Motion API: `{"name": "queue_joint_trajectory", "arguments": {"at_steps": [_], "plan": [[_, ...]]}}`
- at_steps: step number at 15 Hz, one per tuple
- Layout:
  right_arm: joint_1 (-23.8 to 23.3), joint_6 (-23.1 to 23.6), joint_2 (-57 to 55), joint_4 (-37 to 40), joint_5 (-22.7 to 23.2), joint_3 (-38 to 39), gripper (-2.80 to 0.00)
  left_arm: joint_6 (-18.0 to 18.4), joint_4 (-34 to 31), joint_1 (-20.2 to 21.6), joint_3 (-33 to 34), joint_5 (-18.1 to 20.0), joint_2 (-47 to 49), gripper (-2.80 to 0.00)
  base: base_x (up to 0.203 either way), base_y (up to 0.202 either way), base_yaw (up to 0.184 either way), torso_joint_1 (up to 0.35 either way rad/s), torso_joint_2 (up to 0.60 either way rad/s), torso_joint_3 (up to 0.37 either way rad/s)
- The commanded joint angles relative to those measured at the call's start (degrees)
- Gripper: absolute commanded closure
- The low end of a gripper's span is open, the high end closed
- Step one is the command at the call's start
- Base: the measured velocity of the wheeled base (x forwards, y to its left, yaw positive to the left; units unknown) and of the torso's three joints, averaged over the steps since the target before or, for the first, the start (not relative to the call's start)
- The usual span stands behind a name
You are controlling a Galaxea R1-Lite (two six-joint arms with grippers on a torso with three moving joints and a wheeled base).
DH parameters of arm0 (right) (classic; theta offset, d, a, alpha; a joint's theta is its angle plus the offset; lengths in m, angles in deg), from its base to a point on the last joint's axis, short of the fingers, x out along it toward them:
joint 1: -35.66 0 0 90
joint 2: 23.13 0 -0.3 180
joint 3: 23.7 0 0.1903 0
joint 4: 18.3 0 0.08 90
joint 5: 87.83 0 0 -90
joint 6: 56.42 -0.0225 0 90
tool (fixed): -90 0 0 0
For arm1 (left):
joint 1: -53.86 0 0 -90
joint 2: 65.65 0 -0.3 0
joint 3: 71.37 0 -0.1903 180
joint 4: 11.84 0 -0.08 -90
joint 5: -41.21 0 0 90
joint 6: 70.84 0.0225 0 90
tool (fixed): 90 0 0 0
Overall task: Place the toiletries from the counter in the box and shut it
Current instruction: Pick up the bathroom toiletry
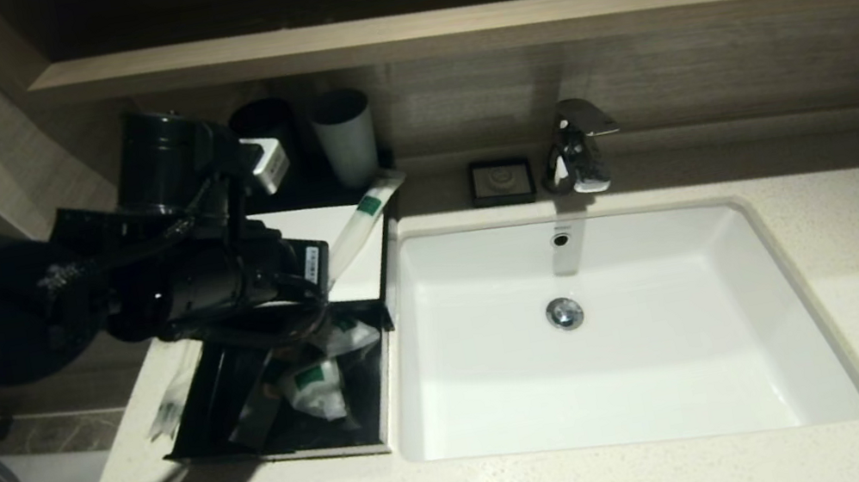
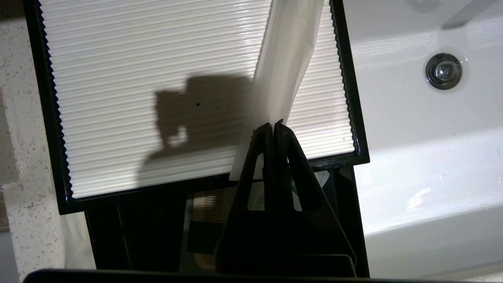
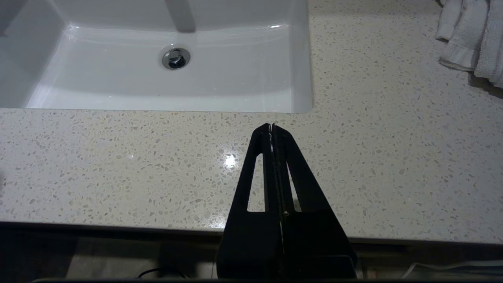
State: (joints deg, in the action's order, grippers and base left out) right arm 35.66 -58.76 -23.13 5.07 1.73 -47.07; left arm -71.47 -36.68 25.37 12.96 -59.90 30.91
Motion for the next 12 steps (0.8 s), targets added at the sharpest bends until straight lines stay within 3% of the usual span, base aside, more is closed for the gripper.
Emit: {"name": "queue_joint_trajectory", "arguments": {"at_steps": [1, 2, 3, 9, 12], "plan": [[0.0, -0.03, 0.0, 0.0, 0.0, 0.0, 0.0, -0.08, 0.48, 0.01, -0.21, 0.19, 0.29, 0.0, 0.0, 0.0, 0.0, 0.0, 0.0, 0.0], [0.0, -0.03, 0.0, 0.0, 0.0, 0.0, 0.0, -0.08, 0.86, 0.1, -0.16, 0.43, 0.34, 0.0, 0.0, 0.0, 0.0, 0.0, 0.0, 0.0], [0.0, -0.03, -0.01, 0.0, 0.0, 0.0, 0.0, -0.08, 1.04, 0.02, -0.21, 0.47, 0.38, -2.8, 0.0, 0.0, 0.0, 0.0, 0.0, 0.0], [0.0, -0.03, 0.0, 0.0, 0.0, 0.0, 0.0, 0.89, 1.21, 0.76, 0.28, 2.36, 0.38, -2.8, 0.0, 0.0, 0.0, 0.0, 0.0, 0.0], [0.0, -0.03, 0.0, 0.0, 0.0, 0.0, 0.0, 2.94, 1.21, 1.68, 1.6, 6.1, 0.12, -2.8, 0.0, 0.0, 0.0, 0.0, 0.0, 0.0]]}}
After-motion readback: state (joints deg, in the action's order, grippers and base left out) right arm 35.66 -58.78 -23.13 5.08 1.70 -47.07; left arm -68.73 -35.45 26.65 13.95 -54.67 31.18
